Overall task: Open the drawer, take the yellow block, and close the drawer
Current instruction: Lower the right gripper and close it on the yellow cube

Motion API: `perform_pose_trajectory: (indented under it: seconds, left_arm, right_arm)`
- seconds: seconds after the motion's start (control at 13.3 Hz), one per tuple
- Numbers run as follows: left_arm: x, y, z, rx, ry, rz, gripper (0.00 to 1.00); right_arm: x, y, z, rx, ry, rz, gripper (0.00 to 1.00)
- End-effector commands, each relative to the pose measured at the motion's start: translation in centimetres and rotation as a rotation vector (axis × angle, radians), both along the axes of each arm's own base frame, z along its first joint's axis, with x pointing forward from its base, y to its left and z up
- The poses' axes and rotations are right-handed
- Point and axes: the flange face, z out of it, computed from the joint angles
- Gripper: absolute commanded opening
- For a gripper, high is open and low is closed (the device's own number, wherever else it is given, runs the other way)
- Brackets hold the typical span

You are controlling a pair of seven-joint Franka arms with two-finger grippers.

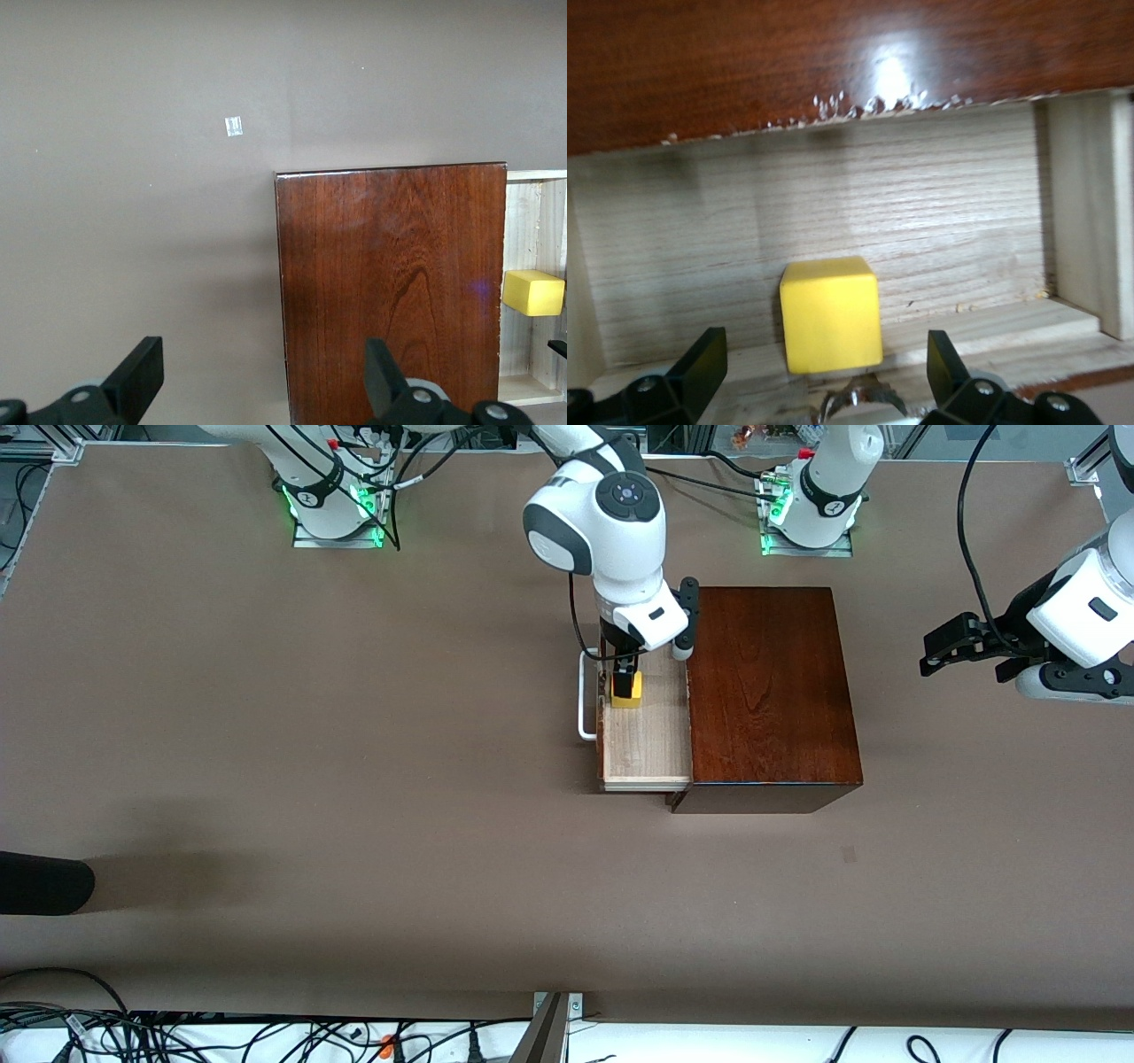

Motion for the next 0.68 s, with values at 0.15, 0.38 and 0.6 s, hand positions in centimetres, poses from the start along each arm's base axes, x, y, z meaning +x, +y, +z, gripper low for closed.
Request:
perform_pose_trajectory:
  seconds: [0.15,0.38,0.6]
  left_arm:
    - [0.1,0.1,1.1,-0.001,-0.025,-0.009,1.00]
    - [0.2,0.0,0.8,0.031,-0.022,-0.026,1.00]
    - [0.2,0.0,1.0,0.034,-0.027,-0.029,1.00]
  right_arm:
    - [0.8,0.4,-0.8,-0.005,-0.025,0.037,1.00]
    - [0.8,0.2,-1.3,-0.015,-0.019,0.037,1.00]
    - [0.9,0.3,-2.2,-0.016,-0.018,0.038,1.00]
